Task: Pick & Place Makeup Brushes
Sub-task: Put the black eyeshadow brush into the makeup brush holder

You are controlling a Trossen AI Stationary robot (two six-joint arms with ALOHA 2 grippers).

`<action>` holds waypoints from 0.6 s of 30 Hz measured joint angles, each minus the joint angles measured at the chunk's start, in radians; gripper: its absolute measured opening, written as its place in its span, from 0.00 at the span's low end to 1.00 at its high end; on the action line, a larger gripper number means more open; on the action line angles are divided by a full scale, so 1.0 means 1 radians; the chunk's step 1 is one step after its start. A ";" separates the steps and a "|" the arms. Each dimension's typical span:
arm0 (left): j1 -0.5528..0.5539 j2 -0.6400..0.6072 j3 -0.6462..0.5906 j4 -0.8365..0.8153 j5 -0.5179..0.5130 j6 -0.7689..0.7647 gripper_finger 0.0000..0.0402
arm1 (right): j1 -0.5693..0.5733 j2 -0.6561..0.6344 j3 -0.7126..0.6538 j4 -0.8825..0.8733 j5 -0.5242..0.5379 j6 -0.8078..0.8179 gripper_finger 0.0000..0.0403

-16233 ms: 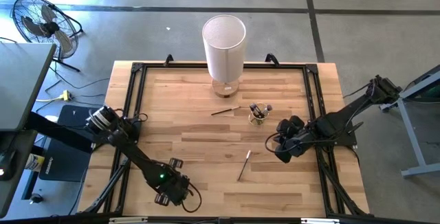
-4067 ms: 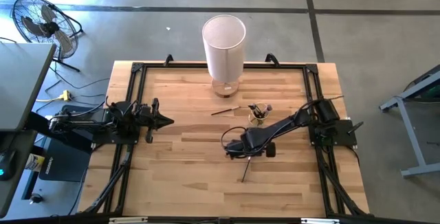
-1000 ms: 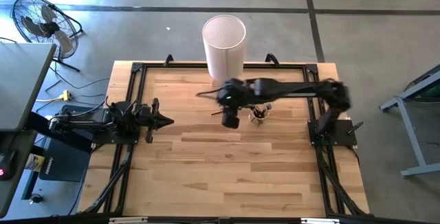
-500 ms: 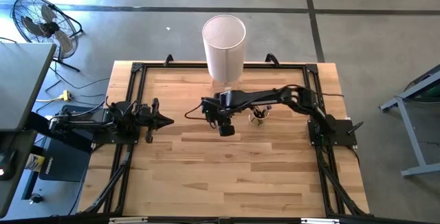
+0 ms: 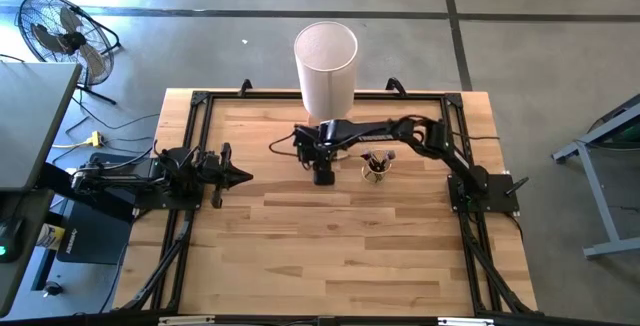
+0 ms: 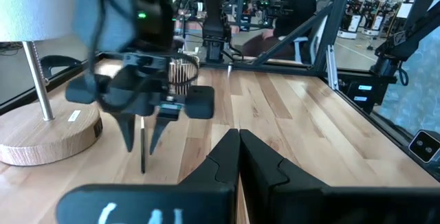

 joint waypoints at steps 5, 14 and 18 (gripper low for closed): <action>0.000 0.000 0.000 0.000 -0.003 0.000 0.00 | -0.017 0.009 -0.018 0.019 -0.031 -0.008 0.33; 0.000 0.000 0.000 -0.001 -0.006 0.000 0.00 | 0.002 0.004 -0.128 0.070 -0.065 0.030 0.22; 0.000 0.000 0.000 0.000 -0.006 0.000 0.00 | 0.054 0.004 -0.137 0.078 -0.073 0.022 0.04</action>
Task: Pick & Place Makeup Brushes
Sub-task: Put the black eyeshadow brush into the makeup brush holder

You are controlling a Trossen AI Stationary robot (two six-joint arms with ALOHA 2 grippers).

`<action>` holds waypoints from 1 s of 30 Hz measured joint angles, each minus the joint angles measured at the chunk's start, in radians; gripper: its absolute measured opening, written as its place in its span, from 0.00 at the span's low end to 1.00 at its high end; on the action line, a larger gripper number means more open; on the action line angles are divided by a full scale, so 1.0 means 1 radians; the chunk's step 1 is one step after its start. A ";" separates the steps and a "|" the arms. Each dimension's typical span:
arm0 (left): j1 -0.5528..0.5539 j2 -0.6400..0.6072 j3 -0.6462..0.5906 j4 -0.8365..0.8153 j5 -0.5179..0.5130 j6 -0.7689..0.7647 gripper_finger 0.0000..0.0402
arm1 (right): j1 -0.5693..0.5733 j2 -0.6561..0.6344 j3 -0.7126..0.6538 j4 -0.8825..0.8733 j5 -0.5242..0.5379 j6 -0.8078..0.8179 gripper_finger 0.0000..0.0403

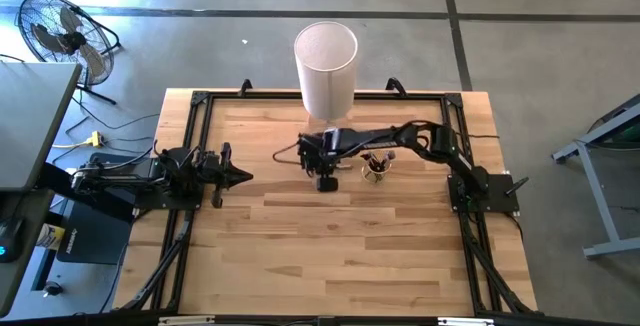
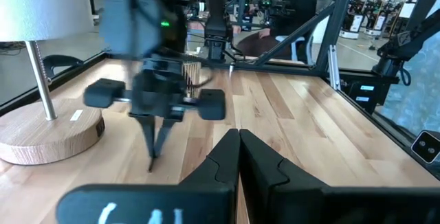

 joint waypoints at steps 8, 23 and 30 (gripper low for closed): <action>0.000 0.000 0.000 0.000 0.000 0.000 0.00 | 0.163 -0.006 -0.003 -0.065 0.028 -0.011 0.02; 0.000 0.000 0.000 0.000 -0.001 0.000 0.00 | 0.417 -0.037 -0.009 -0.124 0.108 -0.234 0.03; 0.000 0.000 0.000 0.000 -0.001 0.000 0.00 | 0.514 -0.057 -0.010 -0.226 0.151 -0.513 0.02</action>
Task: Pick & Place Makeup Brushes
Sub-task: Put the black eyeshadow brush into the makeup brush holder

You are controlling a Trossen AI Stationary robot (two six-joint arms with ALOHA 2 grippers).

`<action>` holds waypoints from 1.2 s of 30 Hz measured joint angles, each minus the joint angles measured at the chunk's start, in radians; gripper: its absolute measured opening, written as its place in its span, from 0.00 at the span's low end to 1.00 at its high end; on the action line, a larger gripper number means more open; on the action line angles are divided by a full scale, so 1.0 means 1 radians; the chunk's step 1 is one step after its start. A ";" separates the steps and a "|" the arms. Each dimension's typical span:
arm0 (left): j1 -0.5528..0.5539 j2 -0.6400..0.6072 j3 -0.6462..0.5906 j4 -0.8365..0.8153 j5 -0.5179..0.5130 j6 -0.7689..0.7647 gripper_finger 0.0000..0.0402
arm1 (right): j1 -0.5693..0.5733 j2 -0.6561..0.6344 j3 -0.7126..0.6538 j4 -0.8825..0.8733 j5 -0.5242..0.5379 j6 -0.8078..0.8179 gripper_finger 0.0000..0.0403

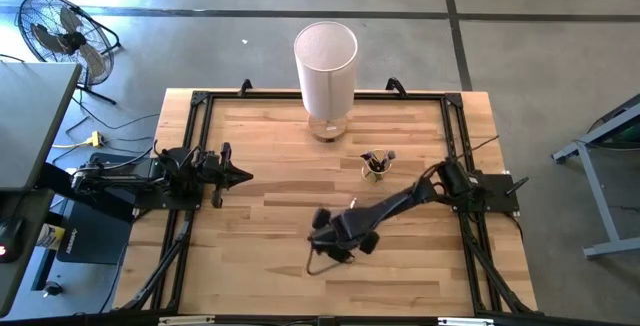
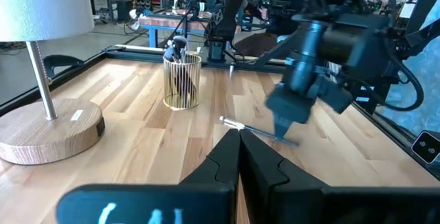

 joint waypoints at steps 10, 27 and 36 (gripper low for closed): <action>0.000 0.000 0.000 0.000 0.000 0.000 0.00 | 0.127 -0.009 -0.003 -0.044 -0.014 0.000 0.04; 0.000 0.000 0.000 0.000 0.000 0.000 0.00 | 0.283 -0.008 0.001 -0.066 0.102 0.075 0.29; 0.000 0.000 0.000 0.000 0.000 0.000 0.00 | 0.270 -0.154 0.001 -0.108 0.198 0.460 0.31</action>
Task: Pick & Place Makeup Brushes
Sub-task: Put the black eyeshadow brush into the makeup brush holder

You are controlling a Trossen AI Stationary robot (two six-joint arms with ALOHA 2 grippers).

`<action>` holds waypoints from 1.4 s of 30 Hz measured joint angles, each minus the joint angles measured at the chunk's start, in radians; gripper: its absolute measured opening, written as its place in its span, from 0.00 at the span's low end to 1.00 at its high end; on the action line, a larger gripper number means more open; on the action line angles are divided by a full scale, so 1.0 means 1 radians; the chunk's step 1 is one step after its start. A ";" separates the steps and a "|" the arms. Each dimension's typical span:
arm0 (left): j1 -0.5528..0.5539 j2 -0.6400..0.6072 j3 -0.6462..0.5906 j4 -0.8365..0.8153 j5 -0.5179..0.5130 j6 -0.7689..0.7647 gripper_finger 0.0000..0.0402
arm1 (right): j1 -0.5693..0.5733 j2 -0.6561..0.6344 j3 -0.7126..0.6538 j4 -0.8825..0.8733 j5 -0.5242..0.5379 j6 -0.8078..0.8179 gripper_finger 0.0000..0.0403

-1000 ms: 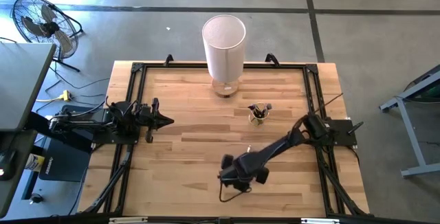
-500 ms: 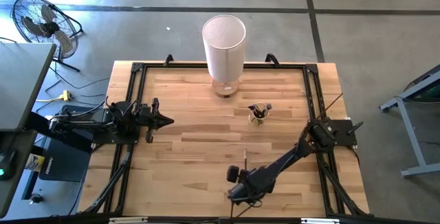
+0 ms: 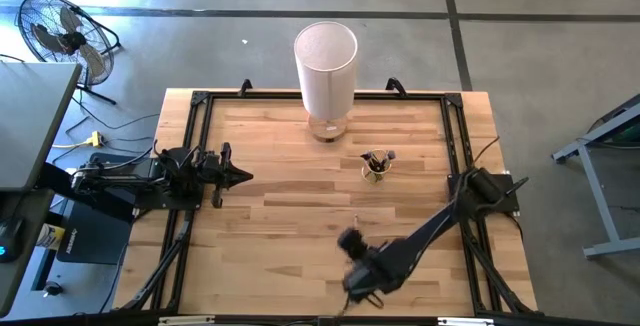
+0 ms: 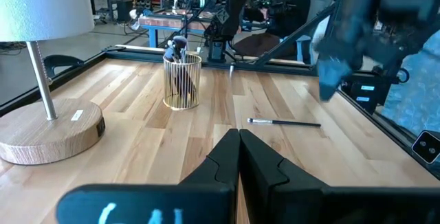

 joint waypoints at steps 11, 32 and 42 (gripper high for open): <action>0.000 0.000 0.000 0.000 0.000 0.000 0.00 | -0.118 -0.134 -0.004 -0.051 0.096 1.412 0.19; 0.000 0.000 0.000 0.000 0.000 0.000 0.00 | -0.345 -0.133 -0.363 0.373 -0.034 1.948 0.21; 0.000 0.000 0.000 0.000 0.000 0.000 0.00 | -0.395 -0.134 -0.373 0.271 -0.135 1.927 0.22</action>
